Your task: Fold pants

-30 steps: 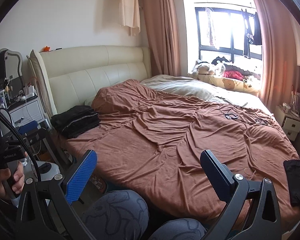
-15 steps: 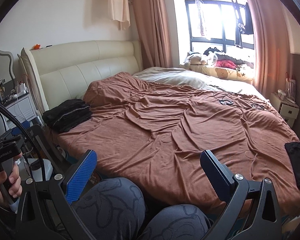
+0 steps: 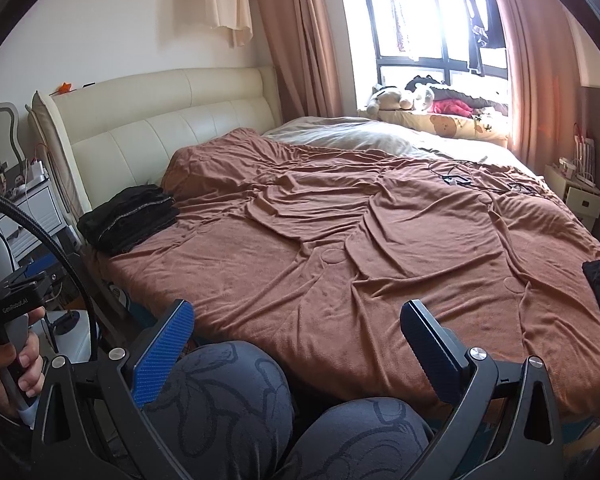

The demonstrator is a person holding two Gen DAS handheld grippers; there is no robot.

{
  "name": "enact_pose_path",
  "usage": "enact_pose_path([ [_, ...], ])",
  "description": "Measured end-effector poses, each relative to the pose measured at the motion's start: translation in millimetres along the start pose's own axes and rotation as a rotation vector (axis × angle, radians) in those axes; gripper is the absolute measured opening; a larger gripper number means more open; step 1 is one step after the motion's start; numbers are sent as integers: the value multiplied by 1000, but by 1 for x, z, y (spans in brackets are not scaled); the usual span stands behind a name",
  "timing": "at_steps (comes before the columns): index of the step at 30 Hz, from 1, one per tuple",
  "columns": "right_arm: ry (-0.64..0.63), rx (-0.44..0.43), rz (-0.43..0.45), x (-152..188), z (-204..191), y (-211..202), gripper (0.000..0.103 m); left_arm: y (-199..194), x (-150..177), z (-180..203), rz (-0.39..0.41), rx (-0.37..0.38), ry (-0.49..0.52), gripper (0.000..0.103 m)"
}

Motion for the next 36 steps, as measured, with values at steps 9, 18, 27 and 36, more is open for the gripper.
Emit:
enact_pose_path([
  [9, 27, -8, -14, 5, 4, 0, 103, 2, 0, -4, -4, -9, -6, 103],
  [18, 21, -12, -8, 3, 2, -5, 103, 1, 1, -3, -8, -1, -5, 103],
  [27, 20, -16, -7, 3, 0, -5, 103, 0, 2, -2, -11, 1, -11, 103],
  [36, 22, -26, -4, 2, 0, -6, 103, -5, 0, -3, -3, -5, -13, 103],
])
Point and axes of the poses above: each gripper's, at about its wrist camera, not at the fingertips, and y roughly the way its jaws point, z to its right, x to its underside, the point moved 7 cm from there along y, roughly the way its jaws point, and after that the axes turned 1 degree about -x, right-handed, at the moved point
